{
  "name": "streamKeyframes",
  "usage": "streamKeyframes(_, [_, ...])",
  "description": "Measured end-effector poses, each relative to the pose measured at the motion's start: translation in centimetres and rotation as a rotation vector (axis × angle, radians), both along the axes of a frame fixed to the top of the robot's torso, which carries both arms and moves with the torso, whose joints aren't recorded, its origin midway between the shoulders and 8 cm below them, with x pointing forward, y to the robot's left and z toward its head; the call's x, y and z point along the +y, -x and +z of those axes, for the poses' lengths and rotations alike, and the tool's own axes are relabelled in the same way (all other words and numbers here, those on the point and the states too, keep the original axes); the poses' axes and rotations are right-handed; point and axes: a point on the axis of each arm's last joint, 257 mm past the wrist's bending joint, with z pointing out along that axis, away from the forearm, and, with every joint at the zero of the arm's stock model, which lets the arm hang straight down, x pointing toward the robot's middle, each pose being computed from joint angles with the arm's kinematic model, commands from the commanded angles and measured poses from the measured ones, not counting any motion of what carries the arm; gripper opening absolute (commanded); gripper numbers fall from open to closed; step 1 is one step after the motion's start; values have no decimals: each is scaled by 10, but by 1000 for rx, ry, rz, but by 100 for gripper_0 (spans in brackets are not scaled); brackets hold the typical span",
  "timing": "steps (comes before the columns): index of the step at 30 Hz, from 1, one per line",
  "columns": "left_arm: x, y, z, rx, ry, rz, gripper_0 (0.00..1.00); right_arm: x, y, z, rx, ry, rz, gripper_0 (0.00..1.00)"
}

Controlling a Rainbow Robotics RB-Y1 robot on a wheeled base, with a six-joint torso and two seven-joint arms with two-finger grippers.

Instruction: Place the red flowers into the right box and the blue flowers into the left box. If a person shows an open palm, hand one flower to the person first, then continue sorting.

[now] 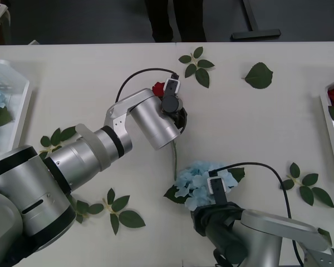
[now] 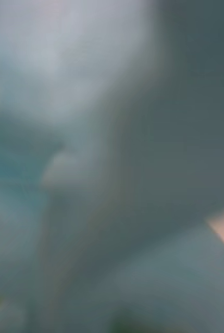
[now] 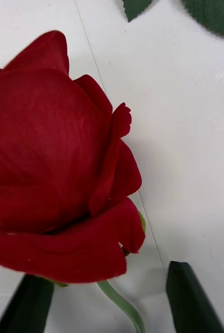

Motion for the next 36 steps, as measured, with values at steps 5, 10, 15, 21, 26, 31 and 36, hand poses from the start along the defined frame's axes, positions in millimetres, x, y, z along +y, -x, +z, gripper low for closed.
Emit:
streamKeyframes(5, [4, -2, 0, -4, -14, 3, 0, -2, -10, -9, -11, 26, -17, 85])
streamKeyframes(10, [7, -4, 0, -4, -19, 8, 0, 0, -16, -9, -26, 35, -20, 38])
streamKeyframes(15, [7, -5, 0, -5, -20, 8, 0, 1, -19, -8, -33, 37, -20, 0])
streamKeyframes(21, [7, -6, 1, -7, -21, 9, 0, 1, -19, -8, -34, 39, -21, 0])
streamKeyframes(26, [5, -5, 2, 3, -6, 11, 0, 1, -20, -8, -35, 39, -21, 0])
streamKeyframes(31, [-4, 7, 23, 61, 69, 7, 0, -1, -26, -4, -24, 19, -49, 0])
streamKeyframes(36, [-9, 28, 73, 100, 139, -34, 0, -11, -54, 23, 4, -83, -159, 0])
